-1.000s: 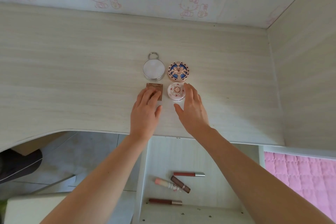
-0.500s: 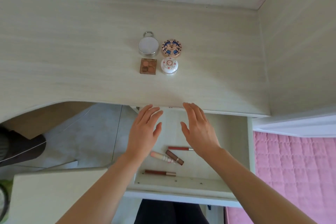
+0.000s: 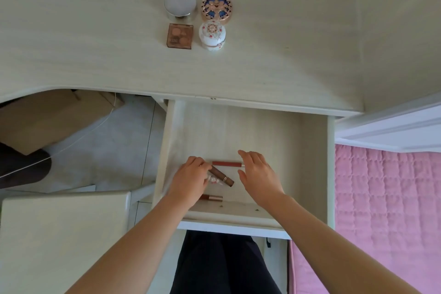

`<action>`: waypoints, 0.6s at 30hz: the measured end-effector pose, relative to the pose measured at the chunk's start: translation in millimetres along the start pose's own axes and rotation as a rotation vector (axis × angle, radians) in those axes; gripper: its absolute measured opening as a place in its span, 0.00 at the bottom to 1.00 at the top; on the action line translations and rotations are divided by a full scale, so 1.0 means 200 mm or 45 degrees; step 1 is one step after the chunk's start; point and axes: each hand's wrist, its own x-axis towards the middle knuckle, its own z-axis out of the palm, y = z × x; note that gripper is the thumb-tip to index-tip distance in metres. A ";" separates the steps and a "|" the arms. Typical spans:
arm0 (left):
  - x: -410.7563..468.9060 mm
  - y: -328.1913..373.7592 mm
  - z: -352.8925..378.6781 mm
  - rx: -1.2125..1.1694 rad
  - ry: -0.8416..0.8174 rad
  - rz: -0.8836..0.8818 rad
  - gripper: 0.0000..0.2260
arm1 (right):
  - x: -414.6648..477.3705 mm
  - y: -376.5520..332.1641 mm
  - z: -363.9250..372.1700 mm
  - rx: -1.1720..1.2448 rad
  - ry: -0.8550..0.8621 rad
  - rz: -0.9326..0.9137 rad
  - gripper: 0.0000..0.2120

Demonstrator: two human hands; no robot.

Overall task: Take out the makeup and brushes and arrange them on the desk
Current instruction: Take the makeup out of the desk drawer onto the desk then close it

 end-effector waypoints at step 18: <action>0.11 -0.06 0.18 0.199 -0.103 -0.026 0.12 | 0.14 0.12 0.32 -0.284 -0.104 0.010 0.25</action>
